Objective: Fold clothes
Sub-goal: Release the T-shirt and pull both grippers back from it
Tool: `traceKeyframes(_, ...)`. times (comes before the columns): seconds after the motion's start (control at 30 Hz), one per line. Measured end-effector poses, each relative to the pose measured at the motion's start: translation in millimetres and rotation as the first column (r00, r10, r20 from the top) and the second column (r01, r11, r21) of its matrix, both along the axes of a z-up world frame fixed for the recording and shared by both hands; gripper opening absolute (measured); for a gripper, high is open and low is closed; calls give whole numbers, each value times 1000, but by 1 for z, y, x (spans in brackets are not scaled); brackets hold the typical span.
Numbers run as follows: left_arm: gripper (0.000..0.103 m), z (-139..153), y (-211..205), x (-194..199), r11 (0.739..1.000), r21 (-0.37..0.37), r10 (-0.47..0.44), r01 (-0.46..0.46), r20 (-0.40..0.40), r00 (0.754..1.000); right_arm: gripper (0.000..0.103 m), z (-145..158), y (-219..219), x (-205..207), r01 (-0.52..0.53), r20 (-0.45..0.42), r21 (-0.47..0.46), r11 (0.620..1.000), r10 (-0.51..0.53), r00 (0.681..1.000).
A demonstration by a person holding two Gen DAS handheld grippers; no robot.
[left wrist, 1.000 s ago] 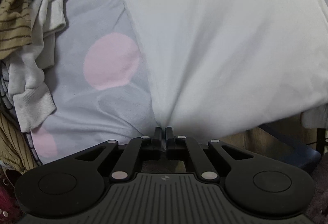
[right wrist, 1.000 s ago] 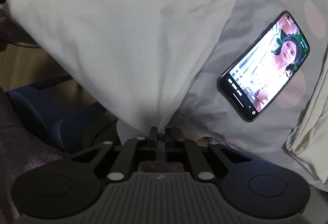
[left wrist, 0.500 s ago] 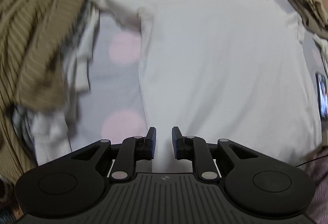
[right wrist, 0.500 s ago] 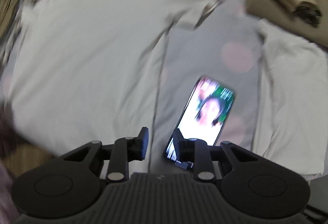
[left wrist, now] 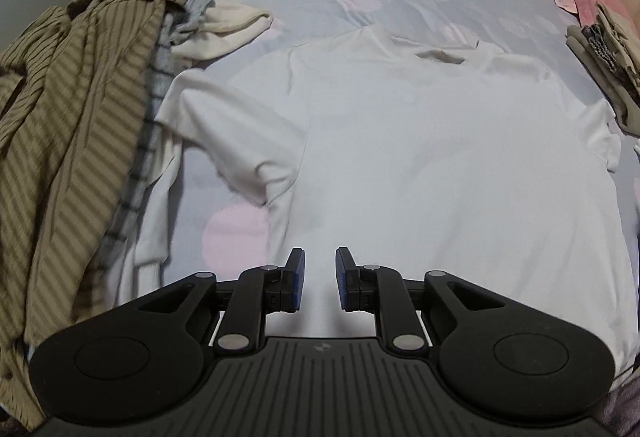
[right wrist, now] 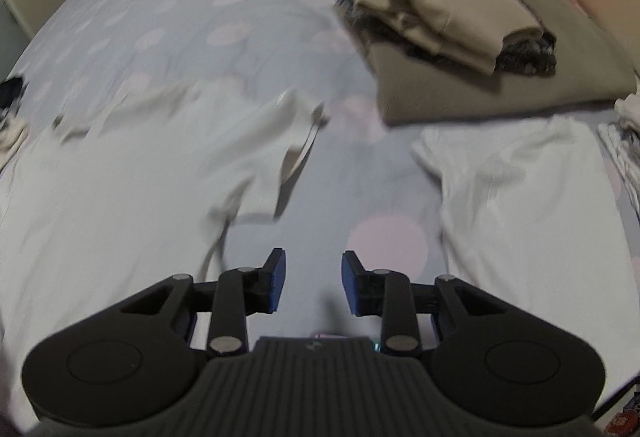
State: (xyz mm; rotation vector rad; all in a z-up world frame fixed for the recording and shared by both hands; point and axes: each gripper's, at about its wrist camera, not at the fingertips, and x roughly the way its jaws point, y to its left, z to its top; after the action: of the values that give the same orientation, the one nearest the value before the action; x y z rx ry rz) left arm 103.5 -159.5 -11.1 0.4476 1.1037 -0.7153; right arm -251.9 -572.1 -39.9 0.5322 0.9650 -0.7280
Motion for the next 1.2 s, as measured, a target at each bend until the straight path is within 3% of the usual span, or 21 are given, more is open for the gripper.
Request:
traceKeyframes(0.1,15,-2,-15,4,1000,-5,-3,4,13,1000,36,-3,-22,9,34,41,-28,999,-33,999)
traceKeyframes(0.2,15,-7,-32,10,1000,6,-17,17,53,998,38,-8,-42,18,63,111,0,998,-62,992)
traceKeyframes(0.3,15,-12,-43,18,1000,-2,-9,9,40,999,42,-14,-57,35,67,160,9,998,-68,985)
traceKeyframes(0.53,15,-20,-59,25,1000,11,-2,2,26,1000,44,-35,-89,73,91,175,31,995,-95,980)
traceKeyframes(0.8,19,-29,-64,26,999,38,-16,15,13,1000,43,-62,-121,90,137,190,56,989,-145,971)
traceKeyframes(0.93,19,-31,-66,28,999,43,-8,7,12,1000,17,-67,-125,91,134,212,91,987,-150,966)
traceKeyframes(1.0,19,-30,-67,28,999,36,-7,6,11,1000,8,-63,-124,91,118,215,88,989,-134,967)
traceKeyframes(1.2,19,-25,-70,21,999,22,-24,23,19,1000,5,-33,-108,78,38,289,70,997,-57,956)
